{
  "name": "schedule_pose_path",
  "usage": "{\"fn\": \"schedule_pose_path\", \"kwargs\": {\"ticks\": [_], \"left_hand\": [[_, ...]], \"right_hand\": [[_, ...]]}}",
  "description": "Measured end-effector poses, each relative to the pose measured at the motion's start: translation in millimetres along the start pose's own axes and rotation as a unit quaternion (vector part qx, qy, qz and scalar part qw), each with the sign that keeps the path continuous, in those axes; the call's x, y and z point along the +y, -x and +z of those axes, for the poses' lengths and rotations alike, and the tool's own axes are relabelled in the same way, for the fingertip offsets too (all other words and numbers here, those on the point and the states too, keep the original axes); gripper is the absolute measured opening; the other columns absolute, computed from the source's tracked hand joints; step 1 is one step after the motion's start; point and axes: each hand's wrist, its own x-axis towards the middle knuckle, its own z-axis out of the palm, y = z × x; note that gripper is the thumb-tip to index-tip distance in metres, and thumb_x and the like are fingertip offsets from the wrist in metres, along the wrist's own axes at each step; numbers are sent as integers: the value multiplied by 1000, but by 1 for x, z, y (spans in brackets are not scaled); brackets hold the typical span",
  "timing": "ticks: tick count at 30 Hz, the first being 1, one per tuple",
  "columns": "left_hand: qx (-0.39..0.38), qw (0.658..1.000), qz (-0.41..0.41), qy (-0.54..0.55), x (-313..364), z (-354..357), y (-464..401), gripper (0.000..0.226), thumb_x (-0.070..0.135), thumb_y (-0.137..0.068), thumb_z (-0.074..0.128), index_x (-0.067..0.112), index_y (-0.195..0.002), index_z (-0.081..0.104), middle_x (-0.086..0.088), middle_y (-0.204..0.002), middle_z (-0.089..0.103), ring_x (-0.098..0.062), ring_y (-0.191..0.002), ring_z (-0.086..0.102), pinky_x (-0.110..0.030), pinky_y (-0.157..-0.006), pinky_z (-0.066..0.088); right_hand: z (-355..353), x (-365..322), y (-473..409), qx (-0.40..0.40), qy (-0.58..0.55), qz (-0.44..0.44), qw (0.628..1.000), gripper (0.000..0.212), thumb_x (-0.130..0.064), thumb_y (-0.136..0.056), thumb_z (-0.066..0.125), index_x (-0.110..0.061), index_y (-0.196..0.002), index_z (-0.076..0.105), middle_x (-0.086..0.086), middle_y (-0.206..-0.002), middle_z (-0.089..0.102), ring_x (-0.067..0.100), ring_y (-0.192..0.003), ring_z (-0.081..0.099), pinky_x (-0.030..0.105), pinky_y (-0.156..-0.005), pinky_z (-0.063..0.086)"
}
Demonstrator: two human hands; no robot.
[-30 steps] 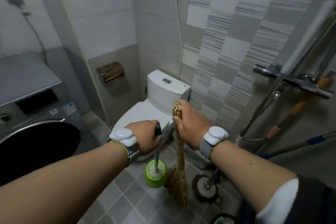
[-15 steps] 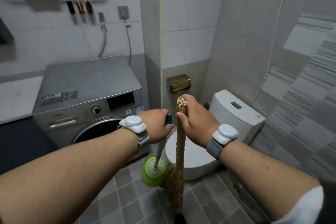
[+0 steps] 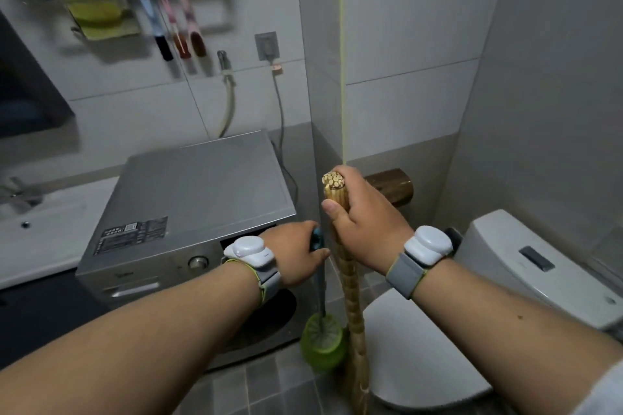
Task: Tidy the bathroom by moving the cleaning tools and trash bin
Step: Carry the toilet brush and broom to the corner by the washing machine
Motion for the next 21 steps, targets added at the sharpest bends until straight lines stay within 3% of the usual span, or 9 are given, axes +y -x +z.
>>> {"fn": "schedule_pose_path", "kwargs": {"ticks": [13, 16, 21], "left_hand": [[-20, 998, 47, 29, -84, -7, -145, 31, 57, -85, 52, 28, -97, 53, 4, -88, 62, -22, -83, 62, -35, -72, 53], [-13, 996, 72, 53, -107, -11, -180, 30, 58, -84, 51, 29, -93, 52, 5, -85, 60, -20, -80, 61, -33, -69, 52], [-26, 991, 96, 90, -136, -11, -230, 29, 61, -83, 50, 32, -84, 47, 9, -77, 55, -17, -72, 55, -31, -60, 41]], "right_hand": [[44, 35, -155, -12, 87, 51, 995, 35, -36, -95, 52, -28, -126, 38, 0, -107, 59, 28, -98, 59, 32, -78, 45], [54, 37, -190, -2, 110, 61, 992, 33, -36, -96, 53, -26, -125, 40, -5, -99, 55, 24, -93, 58, 27, -73, 36], [60, 43, -233, 25, 118, 81, 989, 33, -33, -95, 56, -25, -124, 42, -7, -97, 54, 16, -83, 52, 24, -71, 34]]}}
